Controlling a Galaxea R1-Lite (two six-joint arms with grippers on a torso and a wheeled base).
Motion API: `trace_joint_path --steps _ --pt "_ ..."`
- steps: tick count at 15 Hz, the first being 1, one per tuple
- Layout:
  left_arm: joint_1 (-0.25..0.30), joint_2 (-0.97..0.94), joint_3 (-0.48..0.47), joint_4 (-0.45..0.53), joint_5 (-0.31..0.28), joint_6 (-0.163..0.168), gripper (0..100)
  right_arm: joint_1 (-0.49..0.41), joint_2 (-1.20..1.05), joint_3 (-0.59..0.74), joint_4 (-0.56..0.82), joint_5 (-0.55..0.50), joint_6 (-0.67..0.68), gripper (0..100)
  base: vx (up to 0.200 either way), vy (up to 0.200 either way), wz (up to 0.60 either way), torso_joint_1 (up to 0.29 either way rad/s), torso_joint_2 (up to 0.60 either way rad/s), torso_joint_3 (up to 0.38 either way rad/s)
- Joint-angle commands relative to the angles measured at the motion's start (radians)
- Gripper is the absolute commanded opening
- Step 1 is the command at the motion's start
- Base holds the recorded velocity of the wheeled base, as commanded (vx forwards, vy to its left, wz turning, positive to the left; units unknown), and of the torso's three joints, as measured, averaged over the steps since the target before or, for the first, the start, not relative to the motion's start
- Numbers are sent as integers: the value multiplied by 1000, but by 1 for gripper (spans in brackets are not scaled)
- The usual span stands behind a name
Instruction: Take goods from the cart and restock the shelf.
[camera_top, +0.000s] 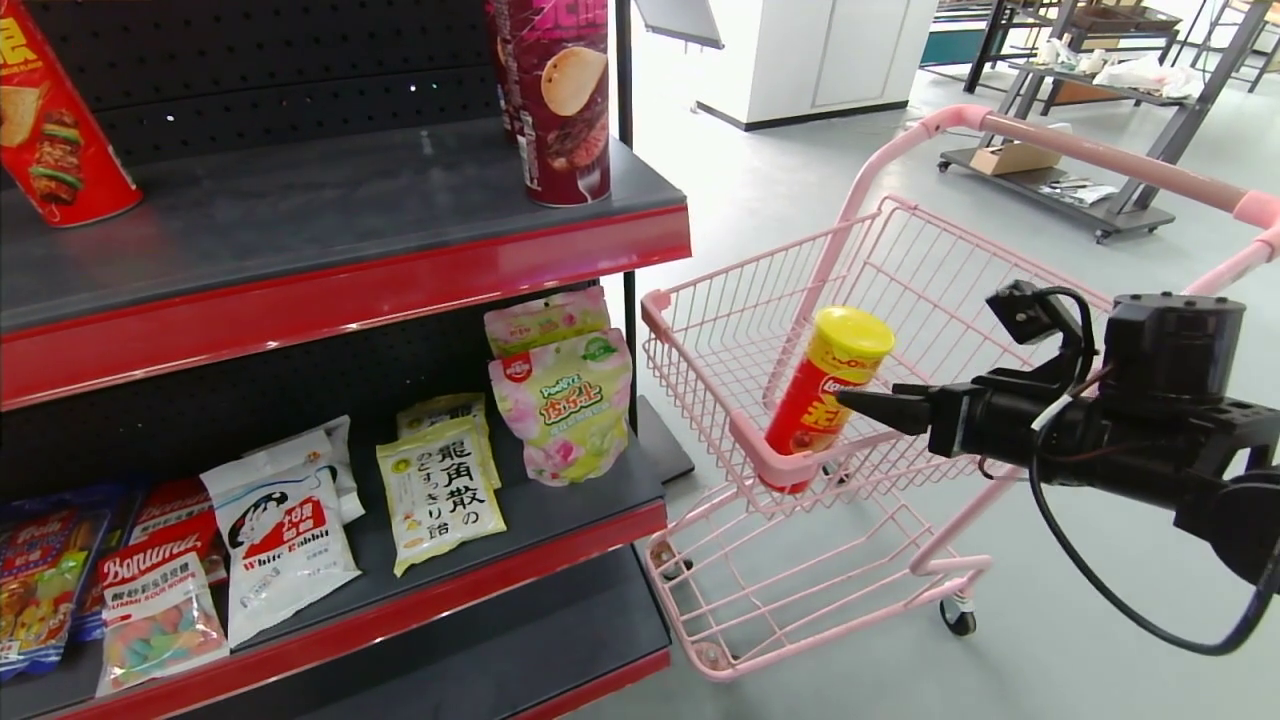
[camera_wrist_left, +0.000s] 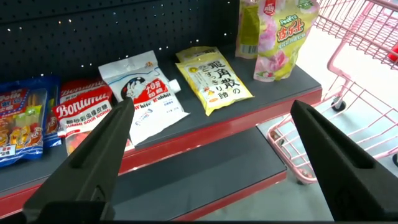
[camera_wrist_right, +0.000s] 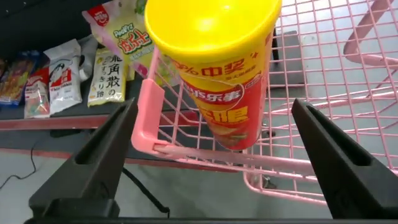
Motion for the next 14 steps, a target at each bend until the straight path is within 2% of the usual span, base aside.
trace_joint_path --steps 1,10,11,14 --pt "0 1 1 0 0 0 100 1 90 -90 0 -4 3 100 0 0 0 0 0 0" --pt "0 1 1 0 0 0 100 53 242 -243 -2 -16 1 100 0 0 0 0 0 0" --pt "-1 1 -1 0 0 0 100 56 253 -245 -2 -19 1 0 0 0 0 0 0 0" --pt "0 1 1 0 0 0 100 59 273 -239 -21 -30 3 0 0 0 0 0 0 0"
